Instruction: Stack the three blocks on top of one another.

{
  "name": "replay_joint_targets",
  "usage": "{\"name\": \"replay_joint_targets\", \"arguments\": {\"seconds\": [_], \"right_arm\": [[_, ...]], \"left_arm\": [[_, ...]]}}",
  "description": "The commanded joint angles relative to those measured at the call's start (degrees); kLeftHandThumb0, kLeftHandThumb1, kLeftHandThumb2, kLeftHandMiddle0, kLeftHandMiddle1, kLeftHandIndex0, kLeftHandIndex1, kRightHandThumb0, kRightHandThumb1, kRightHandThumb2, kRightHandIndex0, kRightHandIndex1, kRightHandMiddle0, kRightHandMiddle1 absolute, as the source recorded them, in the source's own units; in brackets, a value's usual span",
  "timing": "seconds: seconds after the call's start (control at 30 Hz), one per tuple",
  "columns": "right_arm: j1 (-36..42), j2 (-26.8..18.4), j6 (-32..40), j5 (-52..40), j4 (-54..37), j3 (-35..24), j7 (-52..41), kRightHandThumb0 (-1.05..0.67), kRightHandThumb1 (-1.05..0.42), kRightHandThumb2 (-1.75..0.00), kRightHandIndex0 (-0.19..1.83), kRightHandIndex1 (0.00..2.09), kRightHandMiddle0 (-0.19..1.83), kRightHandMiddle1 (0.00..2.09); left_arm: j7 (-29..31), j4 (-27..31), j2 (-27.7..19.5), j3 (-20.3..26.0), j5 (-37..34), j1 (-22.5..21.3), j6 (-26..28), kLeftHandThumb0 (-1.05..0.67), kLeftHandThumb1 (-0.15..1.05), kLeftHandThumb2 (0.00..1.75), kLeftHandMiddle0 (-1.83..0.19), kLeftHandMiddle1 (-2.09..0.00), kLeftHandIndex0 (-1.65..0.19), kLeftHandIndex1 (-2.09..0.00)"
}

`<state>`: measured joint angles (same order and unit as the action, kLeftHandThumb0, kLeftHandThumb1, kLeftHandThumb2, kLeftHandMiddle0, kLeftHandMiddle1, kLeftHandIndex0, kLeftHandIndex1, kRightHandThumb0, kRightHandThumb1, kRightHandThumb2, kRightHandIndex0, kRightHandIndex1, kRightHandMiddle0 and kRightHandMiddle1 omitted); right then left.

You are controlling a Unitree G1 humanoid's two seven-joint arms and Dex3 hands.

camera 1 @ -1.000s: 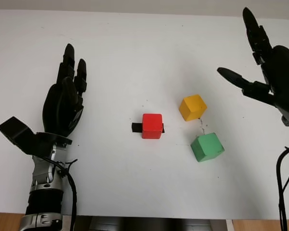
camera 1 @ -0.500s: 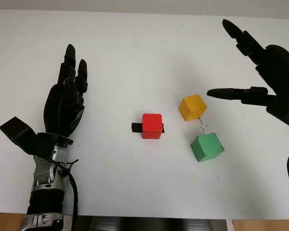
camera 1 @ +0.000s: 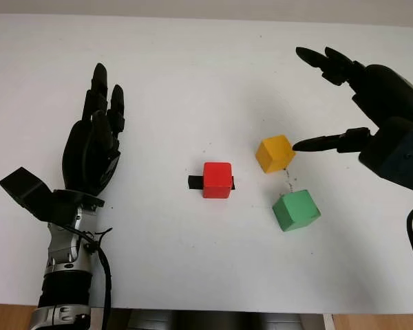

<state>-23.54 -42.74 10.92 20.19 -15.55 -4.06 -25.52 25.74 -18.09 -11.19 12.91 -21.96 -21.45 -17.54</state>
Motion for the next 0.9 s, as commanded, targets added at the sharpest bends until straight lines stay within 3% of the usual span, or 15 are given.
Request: {"name": "replay_joint_targets", "arguments": {"seconds": [0.0, 0.3, 0.87], "right_arm": [[-1.53, -1.47, -2.22, 1.17, 1.27, 1.45, -0.1, -0.52, -0.71, -0.05, 0.01, 0.07, 0.3, 0.11], [-5.09, -1.67, -9.89, 3.66, 8.95, 5.15, -0.43, -0.52, -0.7, -0.05, 0.03, 0.07, 0.34, 0.14], [-4.12, -3.5, -12.42, 8.87, 9.53, 7.83, -5.22, -0.59, -0.75, -0.06, 0.07, 0.08, 0.39, 0.16]], "left_arm": [[0.11, 1.05, -0.1, 0.11, 0.47, 0.85, -0.61, -0.86, 1.05, 0.62, 0.19, 0.0, 0.19, 0.0], [0.51, 0.97, -0.29, 0.09, 0.41, 0.93, -0.68, -0.86, 1.05, 0.62, 0.19, 0.0, 0.19, 0.0], [-0.03, 0.66, -0.1, 0.14, 0.99, 0.98, -1.55, -0.85, 1.05, 0.62, 0.19, 0.0, 0.19, 0.0]]}}
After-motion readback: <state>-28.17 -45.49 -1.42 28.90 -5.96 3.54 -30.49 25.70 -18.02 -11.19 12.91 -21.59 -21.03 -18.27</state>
